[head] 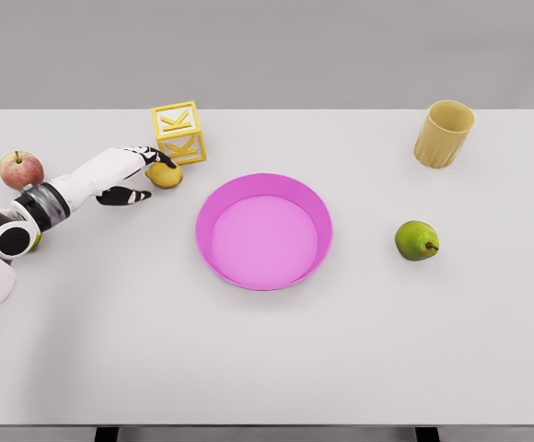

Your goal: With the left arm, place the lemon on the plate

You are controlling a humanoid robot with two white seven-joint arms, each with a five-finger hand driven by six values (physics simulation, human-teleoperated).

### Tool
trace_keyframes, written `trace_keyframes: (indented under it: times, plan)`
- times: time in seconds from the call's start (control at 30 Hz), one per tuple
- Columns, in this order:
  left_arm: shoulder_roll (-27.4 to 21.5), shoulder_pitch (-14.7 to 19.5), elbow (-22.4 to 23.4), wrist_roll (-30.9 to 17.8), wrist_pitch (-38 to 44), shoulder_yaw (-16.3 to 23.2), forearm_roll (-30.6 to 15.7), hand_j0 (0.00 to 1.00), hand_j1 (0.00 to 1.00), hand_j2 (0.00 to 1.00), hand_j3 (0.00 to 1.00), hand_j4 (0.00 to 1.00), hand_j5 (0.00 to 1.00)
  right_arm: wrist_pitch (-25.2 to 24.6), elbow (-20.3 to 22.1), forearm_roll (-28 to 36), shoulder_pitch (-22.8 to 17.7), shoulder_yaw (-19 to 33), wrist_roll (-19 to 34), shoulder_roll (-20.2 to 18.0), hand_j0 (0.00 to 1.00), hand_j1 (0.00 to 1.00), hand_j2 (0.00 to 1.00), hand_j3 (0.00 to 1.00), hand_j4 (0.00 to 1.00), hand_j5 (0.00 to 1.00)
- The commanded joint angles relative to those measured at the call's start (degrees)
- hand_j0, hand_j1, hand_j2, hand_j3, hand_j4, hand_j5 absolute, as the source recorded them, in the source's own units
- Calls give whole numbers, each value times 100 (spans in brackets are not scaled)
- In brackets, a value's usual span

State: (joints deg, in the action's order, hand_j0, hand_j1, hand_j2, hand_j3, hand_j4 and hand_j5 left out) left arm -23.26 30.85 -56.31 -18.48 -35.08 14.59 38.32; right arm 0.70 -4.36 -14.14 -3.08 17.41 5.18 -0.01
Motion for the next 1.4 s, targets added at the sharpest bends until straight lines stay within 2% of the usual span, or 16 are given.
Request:
trace_keyframes:
  times: [0.0, 1.37]
  plan:
    - [-3, 0, -3, 2, 8, 0, -35, 69, 69, 69, 69, 69, 69, 0, -4, -1, 0, -1, 1, 1, 100, 100, 100, 100, 100, 100]
    - [270, 0, -3, 28, 8, 27, -18, 68, 68, 68, 68, 68, 68, 0, -4, -1, 0, -1, 1, 1, 100, 100, 100, 100, 100, 100]
